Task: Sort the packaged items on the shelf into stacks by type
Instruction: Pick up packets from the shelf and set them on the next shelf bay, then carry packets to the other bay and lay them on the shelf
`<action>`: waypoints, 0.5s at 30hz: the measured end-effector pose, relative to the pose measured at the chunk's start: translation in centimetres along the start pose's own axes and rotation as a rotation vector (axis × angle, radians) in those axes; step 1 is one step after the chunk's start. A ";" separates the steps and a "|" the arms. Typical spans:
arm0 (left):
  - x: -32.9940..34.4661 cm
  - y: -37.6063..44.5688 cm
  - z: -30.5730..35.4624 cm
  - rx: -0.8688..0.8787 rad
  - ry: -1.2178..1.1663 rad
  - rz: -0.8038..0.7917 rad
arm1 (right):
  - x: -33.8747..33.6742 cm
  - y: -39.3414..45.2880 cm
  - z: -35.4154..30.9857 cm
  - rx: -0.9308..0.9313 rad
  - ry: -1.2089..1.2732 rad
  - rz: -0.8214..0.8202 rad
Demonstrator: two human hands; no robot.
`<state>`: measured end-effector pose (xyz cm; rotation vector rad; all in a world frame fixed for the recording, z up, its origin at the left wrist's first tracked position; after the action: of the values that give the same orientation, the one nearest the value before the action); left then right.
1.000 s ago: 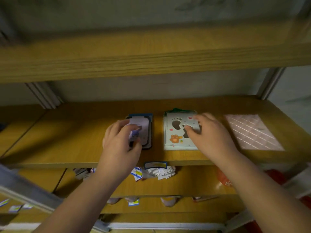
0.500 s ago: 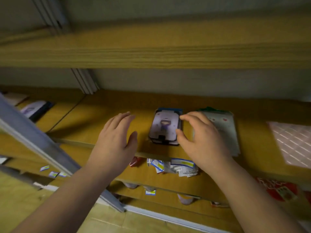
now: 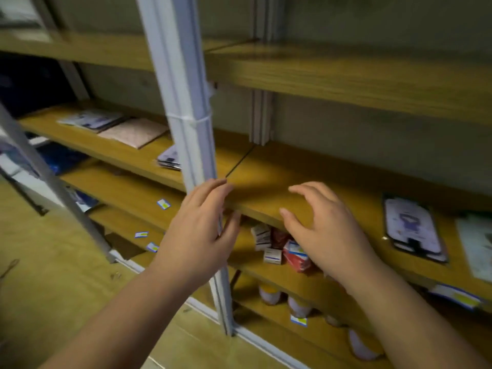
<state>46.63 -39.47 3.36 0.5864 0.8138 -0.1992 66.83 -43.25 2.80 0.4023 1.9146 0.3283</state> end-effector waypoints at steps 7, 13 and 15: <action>-10.1 -1.2 -12.6 -0.073 0.012 0.106 | 6.6 4.4 -13.5 -0.114 0.064 -0.026; -15.9 -1.5 -21.0 -0.136 0.048 0.114 | 12.4 7.9 -21.9 -0.139 0.061 -0.078; -17.1 -1.1 -23.2 -0.156 0.047 0.124 | 14.1 9.3 -23.7 -0.149 0.031 -0.096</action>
<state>20.06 -28.18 2.95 0.4935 0.8272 -0.0087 41.03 -29.76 3.43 0.2068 1.9178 0.4122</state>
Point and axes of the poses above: each hand's wrist, its own y-axis towards the middle knuckle, its own x-axis out of the palm, z = x × y, the point moved 6 cm from there along y, towards the middle knuckle, and after that the axes turned 9 degrees about -y, right-handed, at the moved point
